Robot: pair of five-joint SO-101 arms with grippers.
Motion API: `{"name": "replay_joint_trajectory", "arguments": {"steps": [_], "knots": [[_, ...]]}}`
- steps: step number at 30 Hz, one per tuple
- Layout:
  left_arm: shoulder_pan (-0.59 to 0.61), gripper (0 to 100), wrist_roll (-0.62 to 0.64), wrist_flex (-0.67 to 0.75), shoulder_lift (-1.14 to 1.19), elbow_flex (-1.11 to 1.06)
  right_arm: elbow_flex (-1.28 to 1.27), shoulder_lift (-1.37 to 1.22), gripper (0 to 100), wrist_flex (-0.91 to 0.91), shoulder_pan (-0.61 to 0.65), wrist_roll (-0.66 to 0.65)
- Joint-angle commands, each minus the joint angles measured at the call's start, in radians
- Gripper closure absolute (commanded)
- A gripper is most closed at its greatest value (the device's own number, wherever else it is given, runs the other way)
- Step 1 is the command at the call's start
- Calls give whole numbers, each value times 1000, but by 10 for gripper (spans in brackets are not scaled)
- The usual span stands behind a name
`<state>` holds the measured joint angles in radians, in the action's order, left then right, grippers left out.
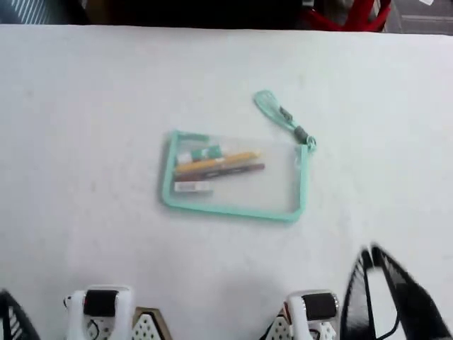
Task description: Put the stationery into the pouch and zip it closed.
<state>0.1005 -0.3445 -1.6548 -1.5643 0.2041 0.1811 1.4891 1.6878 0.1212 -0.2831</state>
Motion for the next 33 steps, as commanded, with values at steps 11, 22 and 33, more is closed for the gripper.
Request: {"name": "replay_joint_trajectory", "arguments": {"steps": [11, 22, 33], "knots": [[-1, 924, 12, 46, -259, -48, 71, 312, 974, -28, -165, -5], [1, 924, 5, 391, -259, -993, -539, 309, 955, -305, -220, 186], [-5, 924, 11, 1092, -259, -1743, -1384, 311, 837, -826, -73, 176]]}}
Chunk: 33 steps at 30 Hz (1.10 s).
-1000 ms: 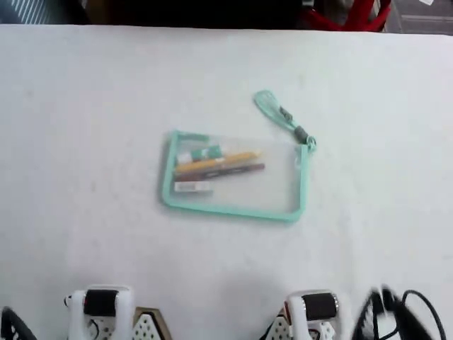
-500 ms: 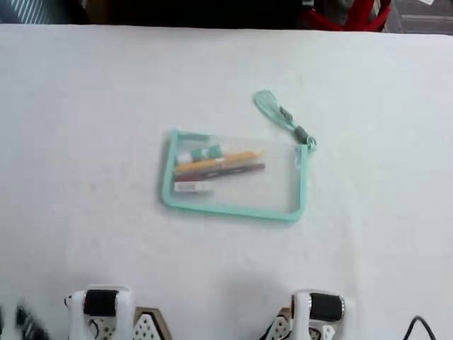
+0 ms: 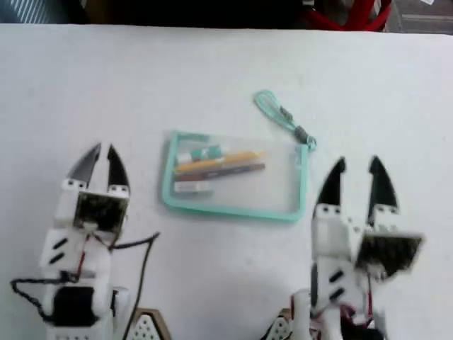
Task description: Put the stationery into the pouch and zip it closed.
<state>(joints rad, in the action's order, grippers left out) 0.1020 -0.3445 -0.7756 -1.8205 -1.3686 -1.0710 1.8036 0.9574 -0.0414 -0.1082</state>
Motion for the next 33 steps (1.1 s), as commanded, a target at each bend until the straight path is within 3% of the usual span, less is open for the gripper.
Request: {"name": "replay_joint_trajectory", "arguments": {"steps": [1, 5, 8, 16, 20, 25, 33], "knots": [[-7, 924, 11, 235, -2, -204, -166, -4, 837, -107, 147, 2], [-7, 924, 12, 238, 1, -328, -259, -4, 909, -107, 387, 2], [-7, 924, 8, 94, 1, -325, -362, -4, 987, -111, 444, 2], [-7, 921, 5, -129, 1, -325, -540, -4, 957, -189, 213, 2], [-4, 921, 8, -256, 1, -325, -618, -4, 957, -137, 113, 2], [-5, 922, 9, -514, 1, -325, -614, -4, 954, 61, 85, 2], [-1, 922, 5, -506, -1, -325, -620, -5, 954, 262, 93, 11]]}}
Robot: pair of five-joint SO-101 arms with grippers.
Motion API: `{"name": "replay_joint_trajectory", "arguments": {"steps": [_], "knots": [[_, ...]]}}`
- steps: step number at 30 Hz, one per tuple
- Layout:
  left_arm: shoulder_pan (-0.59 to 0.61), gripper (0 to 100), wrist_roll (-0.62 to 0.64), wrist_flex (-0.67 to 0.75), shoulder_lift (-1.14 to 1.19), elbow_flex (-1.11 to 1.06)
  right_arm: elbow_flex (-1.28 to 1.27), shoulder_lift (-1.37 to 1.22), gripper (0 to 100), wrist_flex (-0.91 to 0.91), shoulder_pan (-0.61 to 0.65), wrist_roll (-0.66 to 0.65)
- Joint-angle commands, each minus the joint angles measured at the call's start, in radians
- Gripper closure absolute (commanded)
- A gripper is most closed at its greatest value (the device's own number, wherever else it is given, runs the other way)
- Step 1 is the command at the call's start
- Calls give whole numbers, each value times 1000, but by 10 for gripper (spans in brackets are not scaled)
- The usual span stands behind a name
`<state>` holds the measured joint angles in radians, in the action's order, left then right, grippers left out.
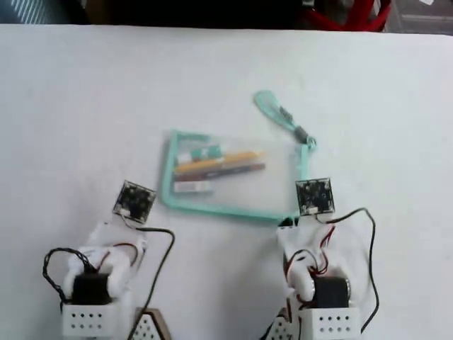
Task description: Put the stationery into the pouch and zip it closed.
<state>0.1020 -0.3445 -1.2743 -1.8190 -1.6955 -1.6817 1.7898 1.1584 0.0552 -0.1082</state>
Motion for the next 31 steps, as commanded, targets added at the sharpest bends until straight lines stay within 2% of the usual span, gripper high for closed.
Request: {"name": "replay_joint_trajectory", "arguments": {"steps": [1, 8, 13, 21, 31], "knots": [[-1, 922, 5, -8, -2, 2, -9, 8, 954, 87, -4, 11], [-1, 922, 5, -8, -2, 2, -9, 7, 957, 110, 2, 5], [-1, 922, 5, -8, -2, 2, -9, 7, 957, 108, 140, 3], [-1, 922, 5, -8, -2, 2, -9, 7, 957, 108, 31, 3], [-1, 922, 5, -8, -2, 2, -9, 7, 957, 108, 31, 3]]}}
